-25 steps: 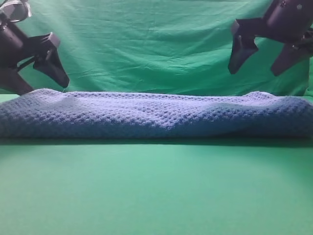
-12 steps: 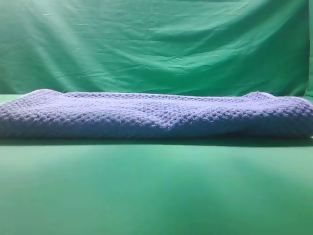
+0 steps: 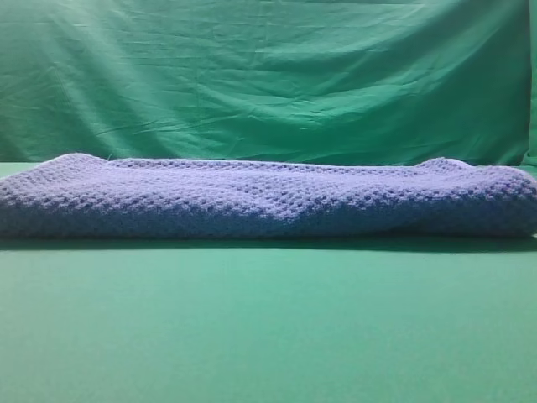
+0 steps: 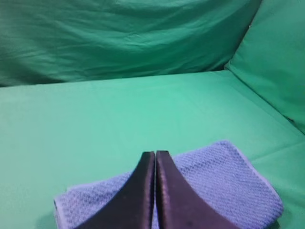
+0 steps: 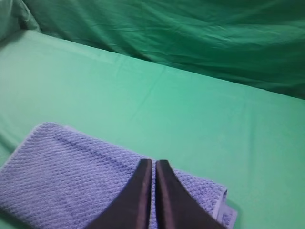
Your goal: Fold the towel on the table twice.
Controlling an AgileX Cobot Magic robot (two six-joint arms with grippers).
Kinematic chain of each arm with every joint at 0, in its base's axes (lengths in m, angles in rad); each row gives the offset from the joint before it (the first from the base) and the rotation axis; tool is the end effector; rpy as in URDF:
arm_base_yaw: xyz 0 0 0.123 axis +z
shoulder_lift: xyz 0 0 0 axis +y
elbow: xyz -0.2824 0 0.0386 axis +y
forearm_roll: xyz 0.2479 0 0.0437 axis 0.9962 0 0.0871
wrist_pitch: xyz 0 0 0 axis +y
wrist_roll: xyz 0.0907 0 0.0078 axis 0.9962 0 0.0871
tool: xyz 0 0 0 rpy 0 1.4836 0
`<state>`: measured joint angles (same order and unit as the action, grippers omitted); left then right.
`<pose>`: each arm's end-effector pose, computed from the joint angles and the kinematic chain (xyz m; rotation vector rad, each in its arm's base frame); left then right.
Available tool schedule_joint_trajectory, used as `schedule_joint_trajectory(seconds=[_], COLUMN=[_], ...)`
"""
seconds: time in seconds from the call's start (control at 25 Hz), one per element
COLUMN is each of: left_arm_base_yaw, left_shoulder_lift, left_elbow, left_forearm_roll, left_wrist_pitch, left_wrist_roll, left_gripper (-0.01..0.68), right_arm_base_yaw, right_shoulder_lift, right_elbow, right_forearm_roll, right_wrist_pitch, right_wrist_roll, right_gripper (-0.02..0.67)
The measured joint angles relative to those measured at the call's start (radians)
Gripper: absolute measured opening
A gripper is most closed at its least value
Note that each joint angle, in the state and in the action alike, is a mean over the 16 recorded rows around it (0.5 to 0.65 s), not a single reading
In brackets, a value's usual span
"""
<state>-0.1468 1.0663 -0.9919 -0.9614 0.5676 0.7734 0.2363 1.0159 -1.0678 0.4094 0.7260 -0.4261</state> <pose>0.2165 -0.0727 0.3869 0.3503 1.8854 -0.6052 0.1930 0.0713 0.3943 -0.5230 2.0482 0.3566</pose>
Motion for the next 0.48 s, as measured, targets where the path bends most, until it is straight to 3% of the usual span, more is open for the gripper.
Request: schedule_joint_trajectory(seconds=[0.24,0.48], left_arm_base_yaw=[0.000,0.000], left_shoulder_lift=[-0.164,-0.333], left_elbow=[0.000,0.001], left_forearm_roll=[0.307,0.523], left_wrist_pitch=[0.112,0.193], left_wrist_roll=[-0.306,-0.492], left_gripper=[0.000,0.000], right_arm_base_yaw=[0.000,0.000], right_shoulder_lift=[-0.118,-0.251], right_elbow=[0.017,0.087], right_forearm_roll=[-0.145,-0.242], right_wrist_pitch=[0.098,0.117], right_wrist_roll=[0.153,0.240], right_gripper=[0.000,0.000])
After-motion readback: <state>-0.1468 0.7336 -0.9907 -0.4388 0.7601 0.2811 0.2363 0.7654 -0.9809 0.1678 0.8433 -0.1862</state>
